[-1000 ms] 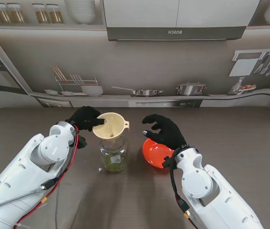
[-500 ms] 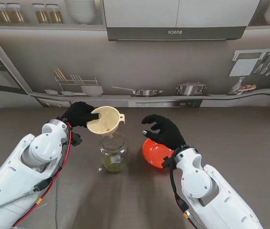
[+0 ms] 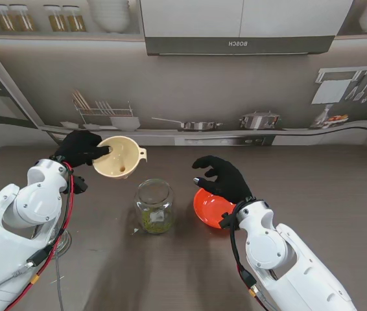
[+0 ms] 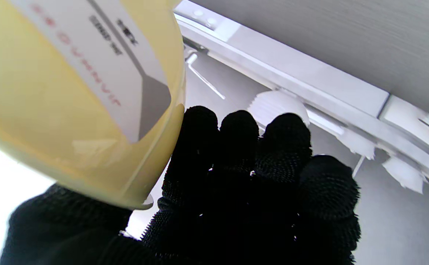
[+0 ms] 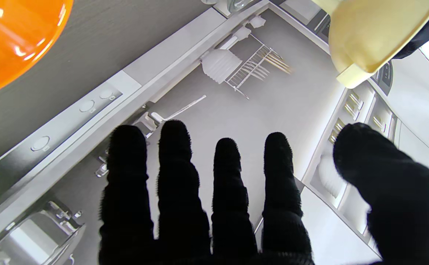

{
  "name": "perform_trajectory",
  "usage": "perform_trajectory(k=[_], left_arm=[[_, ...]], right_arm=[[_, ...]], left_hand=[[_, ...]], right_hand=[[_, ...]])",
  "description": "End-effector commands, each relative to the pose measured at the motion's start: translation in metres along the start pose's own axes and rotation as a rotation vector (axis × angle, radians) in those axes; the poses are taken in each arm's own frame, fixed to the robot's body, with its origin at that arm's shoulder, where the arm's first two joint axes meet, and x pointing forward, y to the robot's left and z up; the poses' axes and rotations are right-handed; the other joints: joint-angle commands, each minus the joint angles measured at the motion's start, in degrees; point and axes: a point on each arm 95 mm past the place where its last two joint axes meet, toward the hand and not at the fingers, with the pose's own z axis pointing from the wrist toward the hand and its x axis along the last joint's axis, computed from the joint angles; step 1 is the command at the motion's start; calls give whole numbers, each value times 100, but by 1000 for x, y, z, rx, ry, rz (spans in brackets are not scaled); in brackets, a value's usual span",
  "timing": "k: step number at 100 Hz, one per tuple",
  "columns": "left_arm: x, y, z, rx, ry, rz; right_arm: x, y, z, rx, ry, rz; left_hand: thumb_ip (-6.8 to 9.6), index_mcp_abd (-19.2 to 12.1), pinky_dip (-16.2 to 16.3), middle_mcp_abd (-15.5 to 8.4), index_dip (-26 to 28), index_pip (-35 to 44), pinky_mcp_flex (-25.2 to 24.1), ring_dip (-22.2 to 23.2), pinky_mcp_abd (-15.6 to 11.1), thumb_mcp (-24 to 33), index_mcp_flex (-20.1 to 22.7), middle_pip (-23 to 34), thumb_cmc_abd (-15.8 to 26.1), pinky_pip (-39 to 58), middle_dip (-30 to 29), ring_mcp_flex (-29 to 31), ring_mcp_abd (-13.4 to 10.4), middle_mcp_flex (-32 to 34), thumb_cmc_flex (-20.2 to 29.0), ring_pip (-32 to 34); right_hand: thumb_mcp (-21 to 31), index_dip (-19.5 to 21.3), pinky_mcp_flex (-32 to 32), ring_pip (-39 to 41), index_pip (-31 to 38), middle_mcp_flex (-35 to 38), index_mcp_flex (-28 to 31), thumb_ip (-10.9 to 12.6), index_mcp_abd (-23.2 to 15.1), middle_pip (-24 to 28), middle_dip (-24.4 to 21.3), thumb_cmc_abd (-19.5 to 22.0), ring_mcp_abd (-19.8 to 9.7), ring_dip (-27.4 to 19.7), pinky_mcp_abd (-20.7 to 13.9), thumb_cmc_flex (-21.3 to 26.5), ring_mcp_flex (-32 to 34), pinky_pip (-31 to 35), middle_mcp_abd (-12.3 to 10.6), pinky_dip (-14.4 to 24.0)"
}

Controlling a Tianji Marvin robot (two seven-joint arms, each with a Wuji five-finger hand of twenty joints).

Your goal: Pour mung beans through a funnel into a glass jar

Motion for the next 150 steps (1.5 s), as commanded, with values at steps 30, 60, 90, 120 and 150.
perform_trajectory(k=[30,60,90,120,150], left_arm=[[-26,-6,-8,26,-52,163],[-48,8,-8,-3,-56,347],[-60,36,-5,-76,-31,477],[-66,56,-2,-109,-8,607],[-72,67,-1,-149,41,755]], right_arm=[[2,-5,0,15,5,8],[1,-5,0,10,5,9],[0,-5,1,7,1,10],[0,-6,1,7,2,12],[1,-4,-1,6,0,15]], left_hand=[[-106,-73,97,76,68,-18,19,80,-41,-83,19,-31,194,-90,-17,153,57,24,295,-52],[-105,-125,101,44,66,-11,8,63,-70,-82,-3,-45,218,-116,-24,132,17,-1,272,-73],[-112,-212,79,-38,53,12,23,37,-149,-110,-32,-43,245,-154,-30,139,-57,-21,207,-93],[-100,-283,59,-86,17,47,26,12,-171,-146,-78,-43,274,-165,-36,144,-122,-44,164,-109],[-89,-379,17,-173,-32,106,57,-25,-254,-163,-120,-29,311,-168,-50,162,-211,-61,92,-130]], right_hand=[[-38,86,-26,38,10,-14,29,171,9,62,8,113,-48,-22,38,-198,96,133,63,14],[-34,85,-20,44,19,-20,32,171,16,64,6,121,-51,-22,37,-201,100,140,69,11],[-35,83,-26,49,23,-16,36,170,25,68,5,125,-51,-22,36,-203,104,143,70,6],[-38,79,-25,55,25,-9,35,172,31,73,4,149,-35,-21,44,-210,108,148,79,3],[-39,78,-29,53,30,-11,40,177,36,73,3,168,-42,-22,41,-212,101,150,75,2]])
